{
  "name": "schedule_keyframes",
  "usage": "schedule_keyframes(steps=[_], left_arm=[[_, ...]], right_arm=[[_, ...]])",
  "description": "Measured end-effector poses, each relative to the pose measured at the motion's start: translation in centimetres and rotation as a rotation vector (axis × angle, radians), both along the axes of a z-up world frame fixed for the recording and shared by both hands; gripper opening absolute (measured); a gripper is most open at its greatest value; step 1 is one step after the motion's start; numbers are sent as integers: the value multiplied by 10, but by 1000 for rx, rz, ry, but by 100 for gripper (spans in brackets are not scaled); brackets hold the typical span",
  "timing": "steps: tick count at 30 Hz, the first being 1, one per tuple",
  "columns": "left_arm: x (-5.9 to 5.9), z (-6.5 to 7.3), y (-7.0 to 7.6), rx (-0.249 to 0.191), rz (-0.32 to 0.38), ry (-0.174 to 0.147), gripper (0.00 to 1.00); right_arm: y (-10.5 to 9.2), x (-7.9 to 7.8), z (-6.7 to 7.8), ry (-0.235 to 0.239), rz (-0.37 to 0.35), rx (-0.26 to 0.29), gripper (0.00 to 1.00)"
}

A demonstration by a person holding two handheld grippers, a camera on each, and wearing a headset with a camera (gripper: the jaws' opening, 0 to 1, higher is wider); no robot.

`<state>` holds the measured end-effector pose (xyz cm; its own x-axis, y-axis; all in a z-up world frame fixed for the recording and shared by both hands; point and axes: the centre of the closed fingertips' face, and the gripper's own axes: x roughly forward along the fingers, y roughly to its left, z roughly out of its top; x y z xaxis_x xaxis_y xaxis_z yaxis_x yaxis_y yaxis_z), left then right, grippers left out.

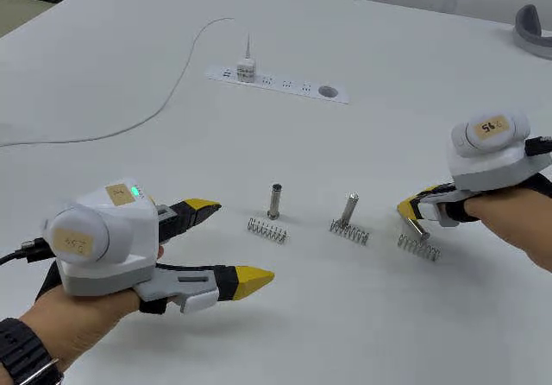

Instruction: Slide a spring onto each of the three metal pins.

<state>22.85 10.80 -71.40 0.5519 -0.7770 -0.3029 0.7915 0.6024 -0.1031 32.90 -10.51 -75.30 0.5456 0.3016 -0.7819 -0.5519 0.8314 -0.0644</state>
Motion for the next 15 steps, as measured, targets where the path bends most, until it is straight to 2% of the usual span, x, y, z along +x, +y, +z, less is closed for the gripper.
schedule_keyframes(steps=[5,15], left_arm=[[0,0,1,1,2,1,74],[0,-1,2,-1,7,4,73]], right_arm=[[1,-1,-8,31,-5,-1,14],[2,1,-12,62,-28,20,13]])
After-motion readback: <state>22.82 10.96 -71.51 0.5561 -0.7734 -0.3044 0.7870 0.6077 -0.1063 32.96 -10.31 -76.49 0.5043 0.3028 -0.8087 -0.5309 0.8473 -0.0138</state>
